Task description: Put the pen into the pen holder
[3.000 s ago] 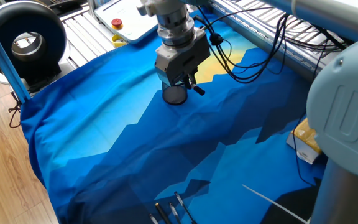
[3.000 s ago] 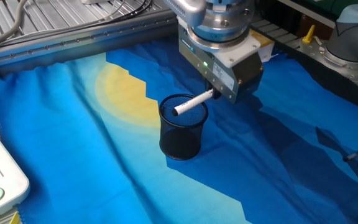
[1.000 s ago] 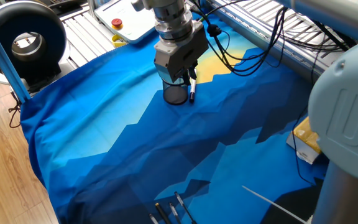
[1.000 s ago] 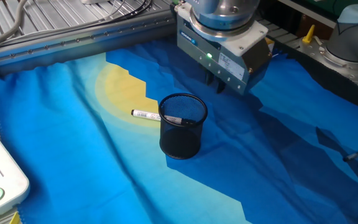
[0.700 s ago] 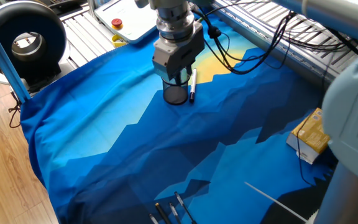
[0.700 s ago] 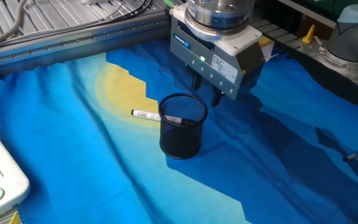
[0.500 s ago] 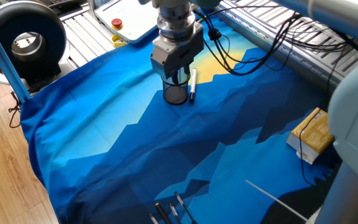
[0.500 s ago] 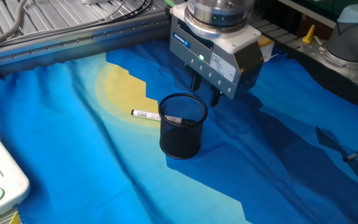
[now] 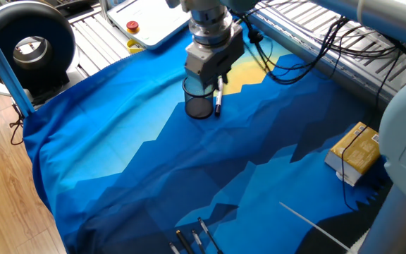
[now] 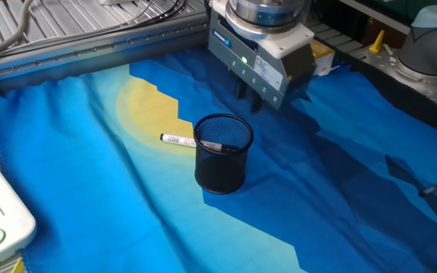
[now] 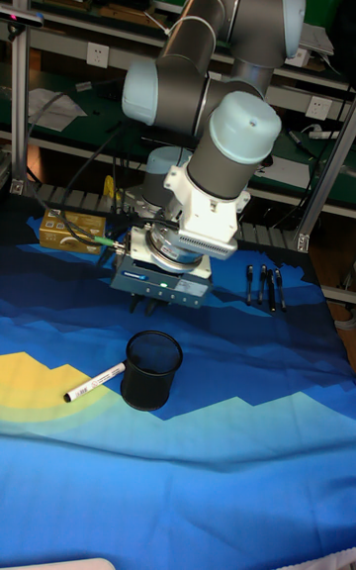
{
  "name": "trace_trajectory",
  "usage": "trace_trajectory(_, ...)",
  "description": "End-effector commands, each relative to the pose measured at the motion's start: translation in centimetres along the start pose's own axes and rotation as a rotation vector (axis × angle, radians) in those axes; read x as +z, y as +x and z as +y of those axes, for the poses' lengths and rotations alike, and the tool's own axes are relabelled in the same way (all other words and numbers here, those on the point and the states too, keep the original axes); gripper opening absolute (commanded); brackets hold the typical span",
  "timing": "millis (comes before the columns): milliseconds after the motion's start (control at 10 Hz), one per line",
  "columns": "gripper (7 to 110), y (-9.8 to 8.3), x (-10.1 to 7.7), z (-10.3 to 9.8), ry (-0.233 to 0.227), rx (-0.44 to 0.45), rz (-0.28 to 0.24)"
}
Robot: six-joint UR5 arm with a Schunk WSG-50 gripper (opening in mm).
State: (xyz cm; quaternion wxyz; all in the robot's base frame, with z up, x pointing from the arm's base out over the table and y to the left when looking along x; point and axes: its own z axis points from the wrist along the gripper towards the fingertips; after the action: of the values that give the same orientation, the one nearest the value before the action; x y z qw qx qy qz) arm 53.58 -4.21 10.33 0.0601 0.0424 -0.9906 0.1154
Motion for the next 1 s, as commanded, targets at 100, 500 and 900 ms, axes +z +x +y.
trace_trajectory(100, 22, -0.9, 1.9, -2.8, 0.066, -0.004, -0.048)
trace_trajectory(500, 7, -4.1, 4.9, -2.4, 0.05, 0.025, -0.168)
trace_trajectory(900, 7, -6.8, 5.4, 0.0, -0.041, 0.092, -0.254)
